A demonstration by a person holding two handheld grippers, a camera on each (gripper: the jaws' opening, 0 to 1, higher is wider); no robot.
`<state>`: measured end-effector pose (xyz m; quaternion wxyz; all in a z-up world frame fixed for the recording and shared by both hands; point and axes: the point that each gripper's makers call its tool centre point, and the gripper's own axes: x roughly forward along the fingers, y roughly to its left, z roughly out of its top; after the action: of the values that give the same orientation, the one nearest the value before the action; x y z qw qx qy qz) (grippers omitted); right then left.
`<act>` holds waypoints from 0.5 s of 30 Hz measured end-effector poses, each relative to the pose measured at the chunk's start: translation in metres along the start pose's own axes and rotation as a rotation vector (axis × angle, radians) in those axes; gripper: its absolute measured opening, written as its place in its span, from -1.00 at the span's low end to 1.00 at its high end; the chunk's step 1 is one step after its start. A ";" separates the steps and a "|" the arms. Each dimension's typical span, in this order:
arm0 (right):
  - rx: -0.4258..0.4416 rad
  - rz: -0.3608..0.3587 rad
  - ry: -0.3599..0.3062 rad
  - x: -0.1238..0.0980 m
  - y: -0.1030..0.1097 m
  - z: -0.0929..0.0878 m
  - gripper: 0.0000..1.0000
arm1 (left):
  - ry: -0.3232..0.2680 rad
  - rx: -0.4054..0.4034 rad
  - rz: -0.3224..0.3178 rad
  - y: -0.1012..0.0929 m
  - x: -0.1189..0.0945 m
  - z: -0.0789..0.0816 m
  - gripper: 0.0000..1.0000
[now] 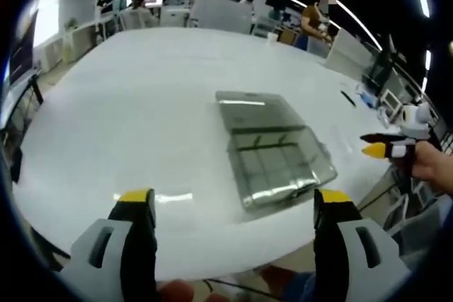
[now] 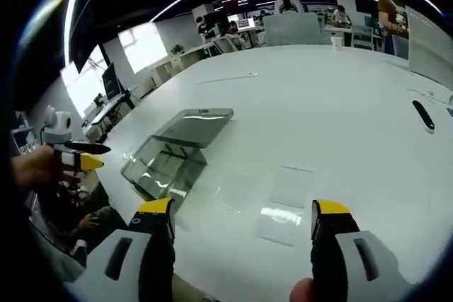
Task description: Insert the divider into the dual guide fixture by aligning both edges with the guide slots and pushing it downward to the bottom, including one-sided entry, uneven engagement, binding, and posture correction.
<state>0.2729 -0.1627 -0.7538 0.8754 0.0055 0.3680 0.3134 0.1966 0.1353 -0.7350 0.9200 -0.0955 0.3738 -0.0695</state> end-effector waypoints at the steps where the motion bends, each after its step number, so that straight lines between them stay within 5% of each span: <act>1: 0.002 0.005 -0.005 0.001 0.000 0.001 0.51 | -0.001 -0.001 -0.004 -0.001 0.001 0.000 0.77; 15: -0.017 0.014 0.023 0.014 -0.010 0.002 0.30 | -0.010 0.004 -0.046 -0.013 0.007 0.007 0.65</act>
<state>0.2868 -0.1626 -0.7637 0.8689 -0.0029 0.3754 0.3226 0.2056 0.1217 -0.7319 0.9202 -0.1025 0.3667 -0.0910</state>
